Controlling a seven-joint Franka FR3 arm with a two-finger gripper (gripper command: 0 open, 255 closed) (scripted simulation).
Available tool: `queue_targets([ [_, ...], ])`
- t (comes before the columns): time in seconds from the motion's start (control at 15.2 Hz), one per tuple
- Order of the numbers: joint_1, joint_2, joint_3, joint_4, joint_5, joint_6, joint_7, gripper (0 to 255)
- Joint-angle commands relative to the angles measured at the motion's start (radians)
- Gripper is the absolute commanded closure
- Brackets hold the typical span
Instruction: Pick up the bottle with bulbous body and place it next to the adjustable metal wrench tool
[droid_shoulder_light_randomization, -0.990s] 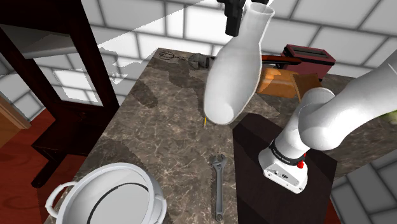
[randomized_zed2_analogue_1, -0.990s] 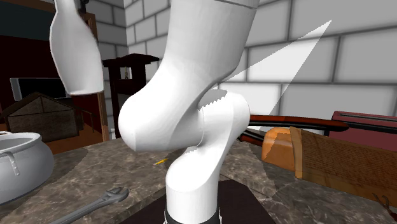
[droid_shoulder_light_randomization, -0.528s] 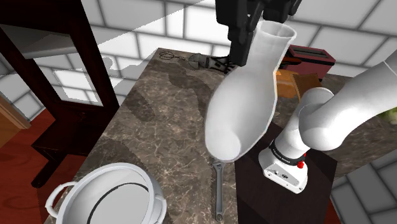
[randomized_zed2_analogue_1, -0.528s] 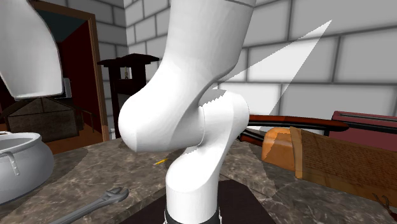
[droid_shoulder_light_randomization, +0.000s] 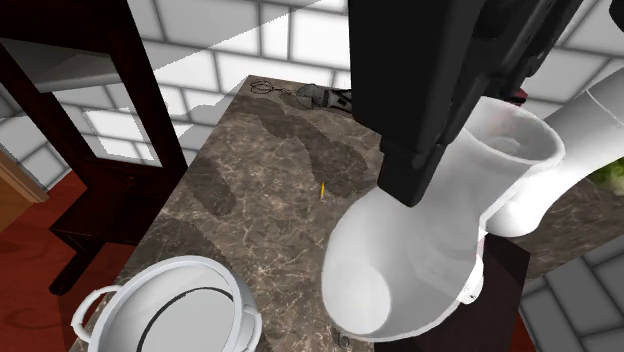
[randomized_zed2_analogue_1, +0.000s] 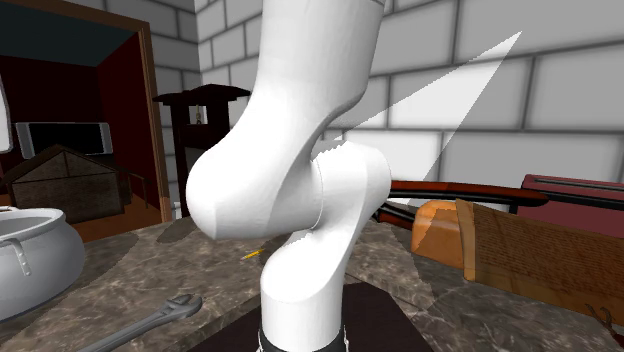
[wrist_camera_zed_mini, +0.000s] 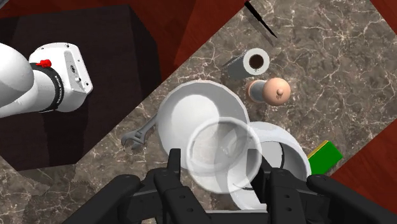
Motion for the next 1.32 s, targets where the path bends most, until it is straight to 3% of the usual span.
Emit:
queue_targets([
  [0.0,0.005,-0.016,0.003,-0.034,0.01,0.024,0.004,255],
  [1.25,0.042,-0.176,-0.036,-0.422,0.081,0.263,-0.102,255],
])
